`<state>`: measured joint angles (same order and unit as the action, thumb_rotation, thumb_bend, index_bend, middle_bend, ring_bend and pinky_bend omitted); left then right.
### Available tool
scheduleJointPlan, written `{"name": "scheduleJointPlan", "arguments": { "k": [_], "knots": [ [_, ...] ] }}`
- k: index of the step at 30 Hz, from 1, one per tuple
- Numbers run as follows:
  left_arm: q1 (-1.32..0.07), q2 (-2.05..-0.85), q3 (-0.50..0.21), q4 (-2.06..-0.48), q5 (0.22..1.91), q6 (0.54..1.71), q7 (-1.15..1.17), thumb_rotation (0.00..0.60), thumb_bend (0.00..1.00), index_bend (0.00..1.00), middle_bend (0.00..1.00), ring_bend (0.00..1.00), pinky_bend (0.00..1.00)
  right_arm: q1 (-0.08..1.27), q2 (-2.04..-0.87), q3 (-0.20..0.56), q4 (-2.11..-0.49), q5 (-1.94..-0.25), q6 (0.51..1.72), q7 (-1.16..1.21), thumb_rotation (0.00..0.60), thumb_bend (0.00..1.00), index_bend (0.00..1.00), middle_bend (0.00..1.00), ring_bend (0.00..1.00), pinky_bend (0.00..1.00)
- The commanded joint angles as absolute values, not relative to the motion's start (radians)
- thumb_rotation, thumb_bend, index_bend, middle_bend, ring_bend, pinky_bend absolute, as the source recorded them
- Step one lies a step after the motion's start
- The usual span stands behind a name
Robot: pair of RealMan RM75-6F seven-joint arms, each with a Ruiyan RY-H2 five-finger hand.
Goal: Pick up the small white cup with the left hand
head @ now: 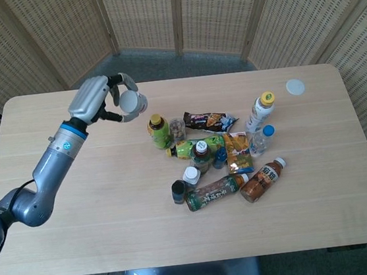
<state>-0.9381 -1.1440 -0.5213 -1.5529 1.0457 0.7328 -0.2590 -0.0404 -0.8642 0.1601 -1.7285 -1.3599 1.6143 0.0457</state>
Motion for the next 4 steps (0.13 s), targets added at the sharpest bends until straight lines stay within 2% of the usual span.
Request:
{"name": "scheduleJointPlan", "arguments": {
  "k": [1,4],
  "knots": [
    [-0.938,-1.102,-0.551,-1.595,1.012,0.747,-0.277,0.6,0.3,0.58,0.54,0.67,0.49,-0.041,-0.871,0.158,-1.721,-1.362,1.613,0.052,0.517,0.02,0.0,0.0,0.0,0.0],
    [-0.934,-1.077,-0.552,-1.621,1.004,0.755,-0.274,0.6,0.29,0.58,0.54,0.67,0.49,-0.042,-0.873,0.158,-1.716,-1.362,1.613,0.057,0.514,0.02,0.0,0.0,0.0,0.0]
  ]
}}
